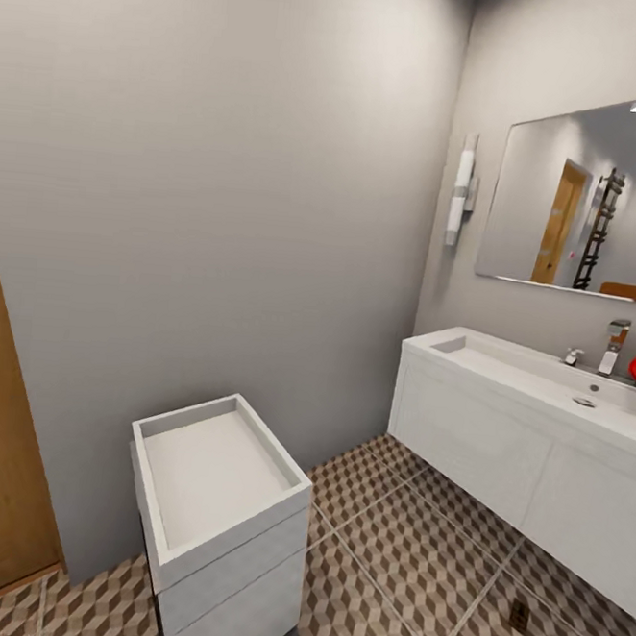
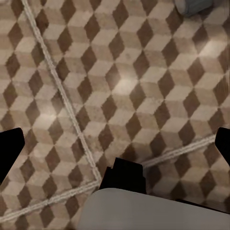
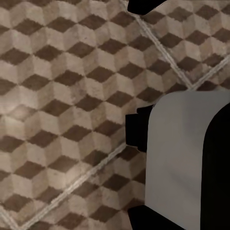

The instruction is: Take the four mousetraps from the cabinet in the bathroom and place them on the bathroom floor. Make sure all four end up on the same floor surface, and ensure that at least two of them are either under or directly next to the same bathroom sink.

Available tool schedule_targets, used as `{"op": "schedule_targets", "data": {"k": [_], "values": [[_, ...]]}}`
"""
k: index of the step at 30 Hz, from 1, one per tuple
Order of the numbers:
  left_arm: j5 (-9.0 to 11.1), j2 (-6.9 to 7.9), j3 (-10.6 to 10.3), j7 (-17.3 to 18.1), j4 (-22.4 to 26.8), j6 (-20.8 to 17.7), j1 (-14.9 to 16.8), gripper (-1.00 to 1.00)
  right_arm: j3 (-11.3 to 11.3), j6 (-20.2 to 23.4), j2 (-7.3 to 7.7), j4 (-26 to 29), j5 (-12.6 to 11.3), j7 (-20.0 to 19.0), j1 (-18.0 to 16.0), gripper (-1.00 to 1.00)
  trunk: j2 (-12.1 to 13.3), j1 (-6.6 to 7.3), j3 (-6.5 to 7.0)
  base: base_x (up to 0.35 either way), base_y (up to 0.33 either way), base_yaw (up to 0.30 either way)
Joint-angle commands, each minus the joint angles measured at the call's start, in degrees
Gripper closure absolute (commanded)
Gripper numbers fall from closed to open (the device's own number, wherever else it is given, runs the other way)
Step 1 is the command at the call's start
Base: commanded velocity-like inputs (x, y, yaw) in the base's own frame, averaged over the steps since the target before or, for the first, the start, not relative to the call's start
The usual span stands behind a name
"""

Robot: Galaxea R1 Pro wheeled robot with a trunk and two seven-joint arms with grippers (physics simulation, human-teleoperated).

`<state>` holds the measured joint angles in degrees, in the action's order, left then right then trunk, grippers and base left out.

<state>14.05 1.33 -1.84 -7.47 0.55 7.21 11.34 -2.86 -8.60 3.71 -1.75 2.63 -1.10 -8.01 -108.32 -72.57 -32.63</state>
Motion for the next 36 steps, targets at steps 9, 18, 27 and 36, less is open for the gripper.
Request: {"op": "schedule_targets", "data": {"k": [9, 18, 27, 36], "values": [[0.37, -0.01, -0.22, -0.08, -0.05, 0.18, 0.04, -1.0, -0.31, -0.07, 0.04, -0.19, 0.27, -0.44, -0.07, -1.0, -0.03, 0.01, -0.06, 0.0, 0.0, 0.28], [0.37, -0.01, -0.19, -0.08, -0.04, 0.18, 0.07, -1.0, -0.31, 0.8, 0.03, -0.15, 0.27, -0.28, -0.07, -1.0, -0.03, 0.01, -0.06, 0.0, 0.0, 0.28], [0.37, -0.01, -0.26, -0.08, -0.04, 0.18, 0.04, -1.0, -0.29, 0.95, 0.05, -0.11, 0.35, -0.63, -0.07, -1.0, -0.03, 0.01, -0.06, 0.0, 0.0, 0.28], [0.37, -0.01, -0.19, -0.08, -0.06, 0.18, 0.04, -1.0, -0.31, 0.95, 0.06, -0.11, 0.36, -0.65, -0.07, -1.0, -0.03, 0.01, -0.06, 0.0, 0.0, 0.28]]}}
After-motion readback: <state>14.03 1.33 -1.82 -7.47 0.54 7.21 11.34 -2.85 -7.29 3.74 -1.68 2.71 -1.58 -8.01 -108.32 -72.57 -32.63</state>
